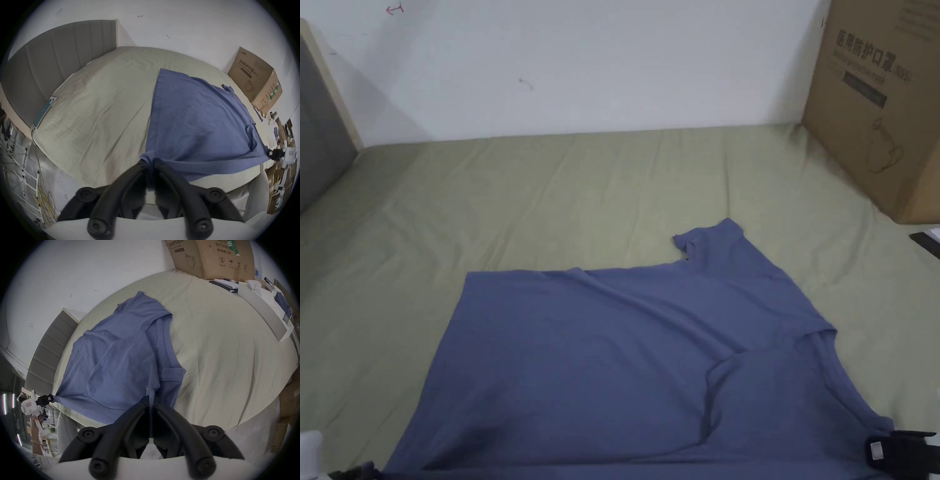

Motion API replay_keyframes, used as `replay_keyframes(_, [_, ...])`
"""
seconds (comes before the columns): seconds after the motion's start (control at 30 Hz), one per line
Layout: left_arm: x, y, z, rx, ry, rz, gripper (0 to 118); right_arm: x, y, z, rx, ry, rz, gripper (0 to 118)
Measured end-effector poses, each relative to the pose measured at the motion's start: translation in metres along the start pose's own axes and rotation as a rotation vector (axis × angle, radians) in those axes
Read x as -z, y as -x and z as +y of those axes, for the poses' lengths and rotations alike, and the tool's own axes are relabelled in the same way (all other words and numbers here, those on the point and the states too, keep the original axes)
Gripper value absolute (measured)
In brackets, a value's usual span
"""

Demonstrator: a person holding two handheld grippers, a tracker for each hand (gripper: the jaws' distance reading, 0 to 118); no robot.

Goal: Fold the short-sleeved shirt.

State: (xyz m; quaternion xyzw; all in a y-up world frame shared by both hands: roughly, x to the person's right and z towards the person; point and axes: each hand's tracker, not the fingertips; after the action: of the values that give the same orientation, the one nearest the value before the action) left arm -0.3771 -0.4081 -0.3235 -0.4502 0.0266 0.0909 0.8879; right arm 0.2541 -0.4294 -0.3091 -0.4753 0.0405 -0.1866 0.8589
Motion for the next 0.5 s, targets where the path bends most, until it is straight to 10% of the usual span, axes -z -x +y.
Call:
replay_keyframes(0.1, [-0.007,-0.007,0.004,0.006,-0.001,0.017,76,-0.002,0.002,-0.002,0.01,-0.009,-0.01,54])
replay_keyframes(0.2, [-0.03,-0.011,0.002,0.002,-0.061,-0.01,85,-0.013,0.008,-0.007,0.015,-0.051,-0.012,92])
replay_keyframes(0.37, [-0.065,-0.018,-0.013,-0.04,-0.125,-0.042,79,-0.05,0.038,-0.018,-0.085,-0.185,-0.02,68])
replay_keyframes(0.43, [-0.067,-0.018,-0.025,-0.03,-0.135,-0.028,37,-0.058,0.053,-0.024,-0.135,-0.225,-0.064,27])
replay_keyframes(0.5, [-0.064,-0.025,-0.034,0.004,-0.113,0.033,2,-0.058,0.067,-0.03,-0.176,-0.258,-0.118,12])
